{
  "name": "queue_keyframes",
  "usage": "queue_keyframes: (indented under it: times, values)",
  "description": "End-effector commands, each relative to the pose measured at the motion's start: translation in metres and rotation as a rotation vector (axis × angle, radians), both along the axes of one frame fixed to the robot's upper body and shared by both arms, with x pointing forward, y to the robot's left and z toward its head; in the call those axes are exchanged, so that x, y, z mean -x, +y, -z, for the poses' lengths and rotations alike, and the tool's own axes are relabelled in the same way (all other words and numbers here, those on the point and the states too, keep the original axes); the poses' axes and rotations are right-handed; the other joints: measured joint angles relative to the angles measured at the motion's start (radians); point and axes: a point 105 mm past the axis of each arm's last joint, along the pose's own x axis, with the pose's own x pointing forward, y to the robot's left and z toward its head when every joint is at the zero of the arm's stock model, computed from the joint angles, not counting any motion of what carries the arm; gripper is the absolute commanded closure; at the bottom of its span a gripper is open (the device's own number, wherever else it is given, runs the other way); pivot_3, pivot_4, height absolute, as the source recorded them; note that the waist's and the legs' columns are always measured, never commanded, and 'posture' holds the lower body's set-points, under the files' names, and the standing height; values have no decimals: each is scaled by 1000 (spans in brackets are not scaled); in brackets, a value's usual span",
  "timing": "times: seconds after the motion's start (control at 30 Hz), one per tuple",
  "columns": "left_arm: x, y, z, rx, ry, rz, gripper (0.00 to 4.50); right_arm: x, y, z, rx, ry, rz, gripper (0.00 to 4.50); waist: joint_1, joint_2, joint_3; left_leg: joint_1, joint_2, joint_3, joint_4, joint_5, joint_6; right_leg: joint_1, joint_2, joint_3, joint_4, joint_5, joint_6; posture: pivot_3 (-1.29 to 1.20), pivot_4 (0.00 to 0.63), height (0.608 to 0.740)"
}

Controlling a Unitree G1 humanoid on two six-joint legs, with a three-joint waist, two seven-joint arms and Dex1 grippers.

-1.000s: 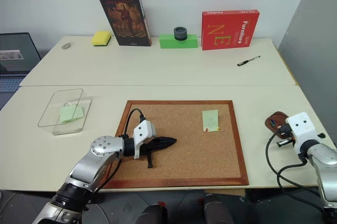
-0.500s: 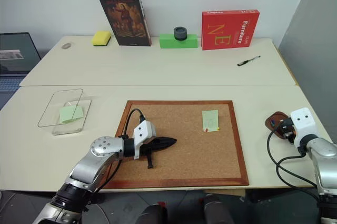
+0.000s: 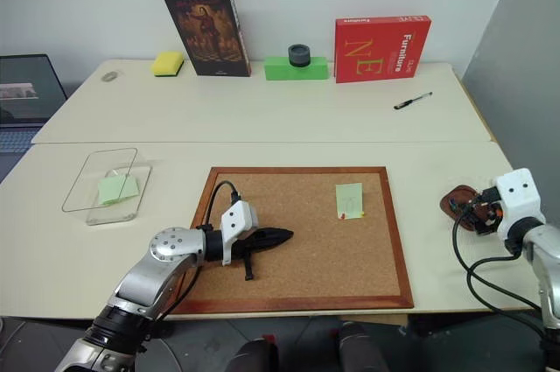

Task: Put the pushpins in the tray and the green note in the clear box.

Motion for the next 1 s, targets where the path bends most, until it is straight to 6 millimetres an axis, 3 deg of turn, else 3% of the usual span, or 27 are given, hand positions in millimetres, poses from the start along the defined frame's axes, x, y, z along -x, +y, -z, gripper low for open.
queue_keyframes:
  times: [0.03, 0.27, 0.47, 0.67, 1.0]
  values:
    - [7, 11, 26, -80, 87, -17, 4500, 14, 55, -8, -82, -10, -209, 259, 0, 0, 0, 0, 0, 0, 0, 0, 0, 0, 0, 0, 0, 0, 0, 0, 150, 740]
    - [6, 12, 25, -85, 87, -17, 4500, 6, 118, 8, -176, -16, -303, 259, -2, 0, 0, 0, 1, 0, 0, 0, 0, 0, 0, 0, -2, 0, 0, 0, 150, 740]
    - [6, 10, 24, -84, 85, -14, 4500, -10, 134, 28, -232, -15, -263, 259, 0, -1, 0, -1, 0, 0, -1, 0, 0, -1, 0, 0, -2, 0, 0, 0, 150, 740]
    - [6, 10, 23, -85, 82, -15, 4500, -9, 144, 44, -244, 21, -276, 259, 0, -1, 0, -3, 0, 0, -1, 0, 0, -2, 0, 0, -2, 0, 0, 0, 150, 740]
    - [6, 10, 23, -83, 80, -15, 4500, -11, 145, 54, -254, 35, -250, 2105, 0, -1, 0, -2, 0, 0, -1, 0, 0, -2, 0, 0, -2, 0, 0, 0, 150, 740]
